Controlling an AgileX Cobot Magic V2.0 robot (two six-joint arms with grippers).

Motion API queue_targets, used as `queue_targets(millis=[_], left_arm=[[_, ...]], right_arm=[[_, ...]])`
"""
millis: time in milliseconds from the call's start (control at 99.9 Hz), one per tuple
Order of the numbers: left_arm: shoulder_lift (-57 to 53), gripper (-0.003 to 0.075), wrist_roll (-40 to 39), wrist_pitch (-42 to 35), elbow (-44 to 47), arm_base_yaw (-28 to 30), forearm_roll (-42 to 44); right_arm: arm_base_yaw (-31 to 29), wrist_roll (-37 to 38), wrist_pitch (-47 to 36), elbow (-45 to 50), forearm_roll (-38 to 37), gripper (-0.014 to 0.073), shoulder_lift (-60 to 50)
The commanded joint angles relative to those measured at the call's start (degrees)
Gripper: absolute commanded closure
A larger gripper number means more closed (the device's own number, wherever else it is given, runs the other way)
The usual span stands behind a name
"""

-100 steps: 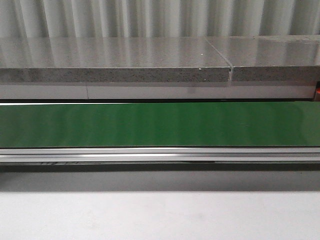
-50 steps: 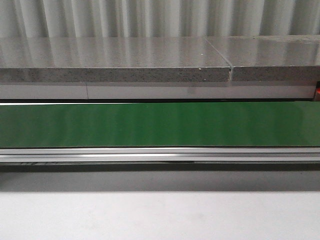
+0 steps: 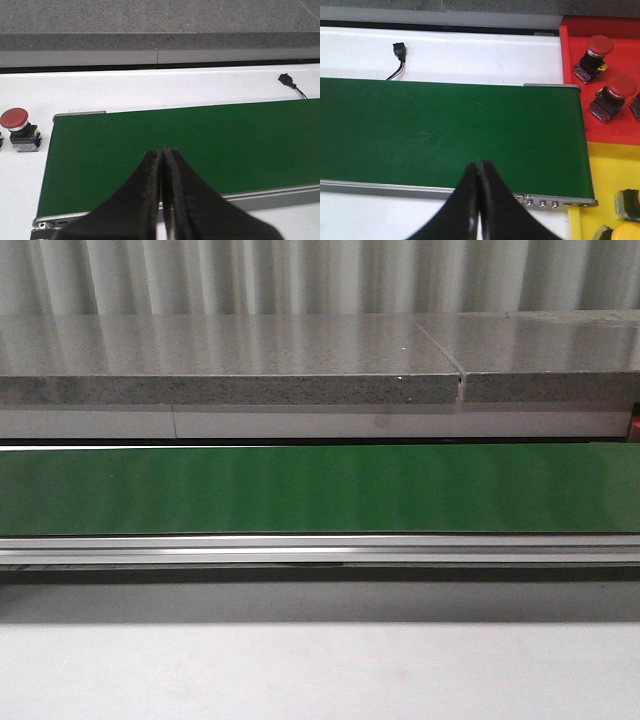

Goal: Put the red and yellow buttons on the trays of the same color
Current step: 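Open the right gripper and return it above the belt, then move the left gripper over the red button on the table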

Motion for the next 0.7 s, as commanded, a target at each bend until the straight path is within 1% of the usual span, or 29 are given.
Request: queue_targets(millis=[0,60,110,130,160,180,230,270,410,460,500,601,691], left_arm=[[0.04,0.0566,0.05,-4.13,-1.56,-0.45,-0.63],[0.04,0.0442,0.05,-4.13,-1.56,-0.45,-0.63],[0.04,0.0303,0.05,-4.13,-1.56,-0.45,-0.63],[0.04,0.027,0.05,-4.13,-1.56,-0.45,-0.63],[0.04,0.0196,0.05,-4.13,-1.56,-0.45,-0.63],[0.04,0.0162,0.05,-4.25,-1.56,-0.45,-0.73],[0.04,0.0111,0.05,-4.25,-1.56,-0.45,-0.84],[0.04,0.0101,0.05,-4.14,-1.56,-0.45,-0.84],[0.04,0.0101,0.05,-4.76,-1.56,-0.2,-0.73],[0.16,0.0101,-1.45,-5.32,-1.56,0.12,-0.48],[0.7,0.0101,-4.6,-5.56,-1.84,1.04,-0.09],[3.82,0.0101,-9.38,-5.33,-3.49,3.94,1.16],[7.78,0.0101,-9.76,-5.19,-5.44,7.65,1.58]], right_arm=[[0.18,-0.73,-3.19,-1.55,0.57,0.0661,-0.37],[0.18,-0.73,-3.19,-1.55,0.57,0.0661,-0.37],[0.18,-0.73,-3.19,-1.55,0.57,0.0661,-0.37],[0.18,-0.73,-3.19,-1.55,0.57,0.0661,-0.37],[0.18,-0.73,-3.19,-1.55,0.57,0.0661,-0.37],[0.18,-0.73,-3.19,-1.55,0.57,0.0661,-0.37],[0.18,-0.73,-3.19,-1.55,0.57,0.0661,-0.37],[0.18,-0.73,-3.19,-1.55,0.57,0.0661,-0.37],[0.18,-0.73,-3.19,-1.55,0.57,0.0661,-0.37],[0.18,-0.73,-3.19,-1.55,0.57,0.0661,-0.37],[0.18,-0.73,-3.19,-1.55,0.57,0.0661,-0.37],[0.18,-0.73,-3.19,-1.55,0.57,0.0661,-0.37],[0.18,-0.73,-3.19,-1.55,0.57,0.0661,-0.37]])
